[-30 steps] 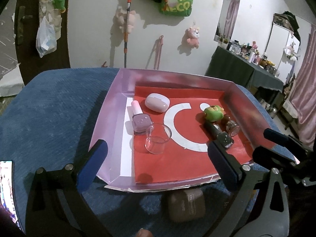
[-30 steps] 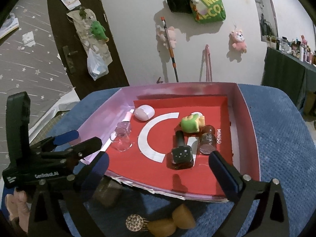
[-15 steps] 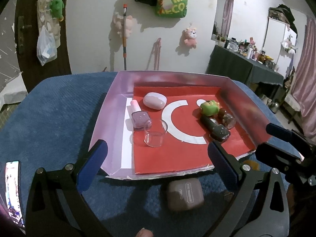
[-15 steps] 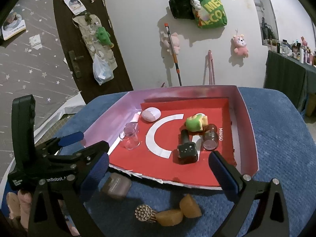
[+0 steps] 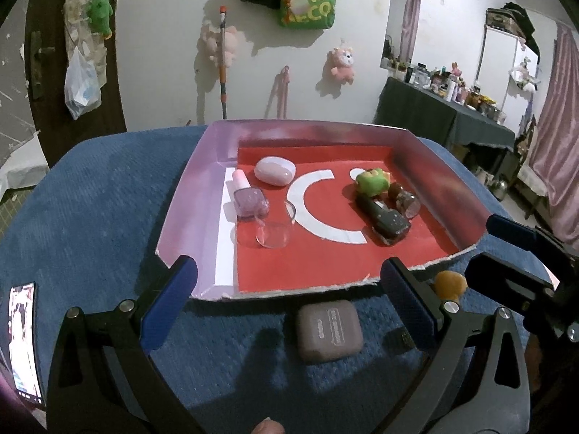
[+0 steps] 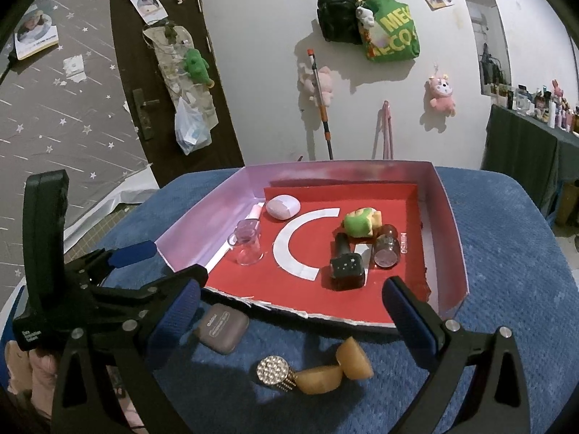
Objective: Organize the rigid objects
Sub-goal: 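Withdraw both grippers from the box back toward the remaining items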
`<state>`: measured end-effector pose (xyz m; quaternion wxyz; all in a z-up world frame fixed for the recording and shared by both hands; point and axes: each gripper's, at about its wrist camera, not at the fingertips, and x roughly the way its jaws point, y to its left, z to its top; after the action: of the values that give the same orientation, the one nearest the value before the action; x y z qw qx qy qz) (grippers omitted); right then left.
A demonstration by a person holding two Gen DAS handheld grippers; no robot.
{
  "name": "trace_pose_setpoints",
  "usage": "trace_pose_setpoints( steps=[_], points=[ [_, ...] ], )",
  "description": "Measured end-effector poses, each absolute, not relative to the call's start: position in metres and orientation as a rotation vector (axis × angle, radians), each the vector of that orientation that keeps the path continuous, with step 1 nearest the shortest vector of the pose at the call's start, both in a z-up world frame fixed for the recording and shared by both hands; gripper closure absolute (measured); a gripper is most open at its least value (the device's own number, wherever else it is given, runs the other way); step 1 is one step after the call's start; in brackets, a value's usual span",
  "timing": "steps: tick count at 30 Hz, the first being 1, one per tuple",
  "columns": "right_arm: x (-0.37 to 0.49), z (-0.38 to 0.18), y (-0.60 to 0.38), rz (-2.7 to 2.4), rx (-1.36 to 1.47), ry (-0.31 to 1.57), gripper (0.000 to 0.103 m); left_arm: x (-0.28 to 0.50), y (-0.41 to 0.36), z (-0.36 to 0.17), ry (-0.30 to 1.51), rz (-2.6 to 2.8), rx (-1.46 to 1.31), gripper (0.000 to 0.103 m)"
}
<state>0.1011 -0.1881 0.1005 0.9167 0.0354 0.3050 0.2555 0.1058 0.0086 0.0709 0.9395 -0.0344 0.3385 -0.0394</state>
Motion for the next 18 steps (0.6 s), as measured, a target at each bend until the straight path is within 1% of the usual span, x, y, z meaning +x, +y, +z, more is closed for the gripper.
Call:
trace_pose_setpoints(
  steps=[18],
  points=[
    [0.079,0.085,-0.193,0.536,0.071,0.652,0.000,0.083,-0.004,0.056,0.728,-0.098,-0.066,0.000]
  ],
)
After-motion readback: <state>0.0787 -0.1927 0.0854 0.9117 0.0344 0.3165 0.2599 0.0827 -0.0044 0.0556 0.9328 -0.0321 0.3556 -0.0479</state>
